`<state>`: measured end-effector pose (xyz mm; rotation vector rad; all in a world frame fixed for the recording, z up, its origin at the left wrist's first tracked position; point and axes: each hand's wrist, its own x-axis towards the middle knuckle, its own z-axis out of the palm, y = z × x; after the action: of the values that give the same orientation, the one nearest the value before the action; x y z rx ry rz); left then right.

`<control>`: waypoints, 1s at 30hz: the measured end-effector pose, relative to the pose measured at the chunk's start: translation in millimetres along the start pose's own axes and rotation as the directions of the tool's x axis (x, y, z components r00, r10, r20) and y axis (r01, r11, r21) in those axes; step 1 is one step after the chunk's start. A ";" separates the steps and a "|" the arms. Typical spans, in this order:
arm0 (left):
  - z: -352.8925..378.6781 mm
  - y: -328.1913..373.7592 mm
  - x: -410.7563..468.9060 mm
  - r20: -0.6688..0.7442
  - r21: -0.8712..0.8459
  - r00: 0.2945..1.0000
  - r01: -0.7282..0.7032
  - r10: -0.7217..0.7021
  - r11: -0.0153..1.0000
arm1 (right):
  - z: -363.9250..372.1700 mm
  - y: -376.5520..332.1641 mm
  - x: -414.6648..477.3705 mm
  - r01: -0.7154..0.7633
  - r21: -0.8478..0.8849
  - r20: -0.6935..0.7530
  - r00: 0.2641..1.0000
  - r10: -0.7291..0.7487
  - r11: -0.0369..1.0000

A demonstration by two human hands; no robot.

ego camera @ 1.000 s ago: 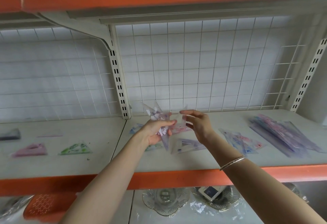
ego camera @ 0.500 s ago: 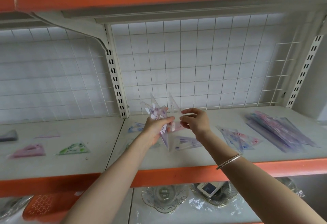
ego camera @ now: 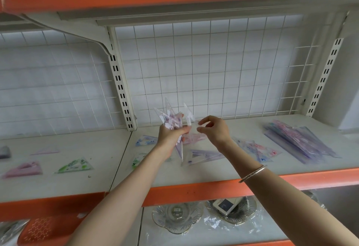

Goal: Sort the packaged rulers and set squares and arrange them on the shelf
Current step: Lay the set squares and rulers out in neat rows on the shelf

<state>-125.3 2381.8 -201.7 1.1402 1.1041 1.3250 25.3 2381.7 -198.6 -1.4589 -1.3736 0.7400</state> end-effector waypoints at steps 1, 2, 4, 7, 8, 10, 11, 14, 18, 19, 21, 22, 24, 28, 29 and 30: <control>3.3 2.1 0.1 0.024 -0.025 1.000 0.004 -0.003 1.000 | -1.5 -0.8 1.7 -0.029 0.044 0.031 0.999 0.028 0.999; 6.9 4.6 0.4 0.050 -0.048 0.999 0.017 -0.014 0.999 | -3.1 -1.3 3.0 -0.058 0.097 0.067 0.996 0.052 0.994; 12.7 8.9 1.9 0.100 -0.076 0.994 0.045 -0.037 0.996 | -8.1 -2.9 4.1 -0.108 0.202 0.123 0.989 0.084 0.973; 18.2 11.9 5.5 0.149 -0.071 0.987 0.064 -0.053 0.995 | -18.0 -4.1 4.8 -0.210 0.406 0.193 0.971 0.141 0.889; 19.9 13.0 6.1 0.160 -0.061 0.985 0.071 -0.060 0.996 | -21.0 -4.4 5.9 -0.249 0.476 0.216 0.963 0.162 0.844; 23.2 15.0 7.9 0.167 -0.051 0.982 0.094 -0.085 0.994 | -27.3 -3.4 10.3 -0.305 0.565 0.235 0.950 0.205 0.767; 24.5 15.8 8.8 0.167 -0.056 0.981 0.111 -0.100 0.992 | -30.1 -2.2 12.8 -0.310 0.580 0.230 0.949 0.214 0.753; 26.8 14.8 14.6 0.148 -0.099 0.978 0.159 -0.144 0.982 | -38.3 0.6 17.7 -0.267 0.581 0.200 0.963 0.183 0.769; 26.5 11.9 22.5 0.099 -0.140 0.979 0.194 -0.181 0.971 | -49.3 2.7 23.8 -0.266 0.549 0.199 0.962 0.185 0.793; 26.6 11.4 24.0 0.096 -0.143 0.976 0.206 -0.193 0.968 | -51.9 2.9 25.5 -0.273 0.515 0.203 0.960 0.193 0.813; 27.8 10.7 26.5 0.090 -0.145 0.972 0.228 -0.216 0.963 | -56.3 4.3 29.1 -0.269 0.437 0.220 0.957 0.188 0.858; 29.0 10.2 28.1 0.084 -0.147 0.971 0.234 -0.223 0.961 | -58.4 5.3 30.5 -0.260 0.402 0.239 0.955 0.174 0.878; 32.8 10.5 30.0 0.080 -0.145 0.967 0.250 -0.240 0.957 | -62.5 5.9 31.8 -0.231 0.328 0.297 0.946 0.132 0.916; 42.7 10.0 34.1 0.130 -0.106 0.958 0.269 -0.255 0.957 | -64.2 9.1 36.5 -0.092 0.128 0.301 0.952 0.050 0.987; 45.0 9.5 34.6 0.143 -0.101 0.956 0.272 -0.257 0.957 | -62.5 10.9 38.4 -0.052 0.082 0.263 0.964 0.029 0.995; 47.6 8.9 35.4 0.149 -0.103 0.954 0.278 -0.261 0.955 | -61.5 13.7 40.6 -0.005 0.024 0.228 0.974 0.000 1.000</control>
<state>-80.2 2417.6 -184.9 0.9362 1.0247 1.0714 93.6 2407.9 -182.3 -1.3893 -1.5304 0.9463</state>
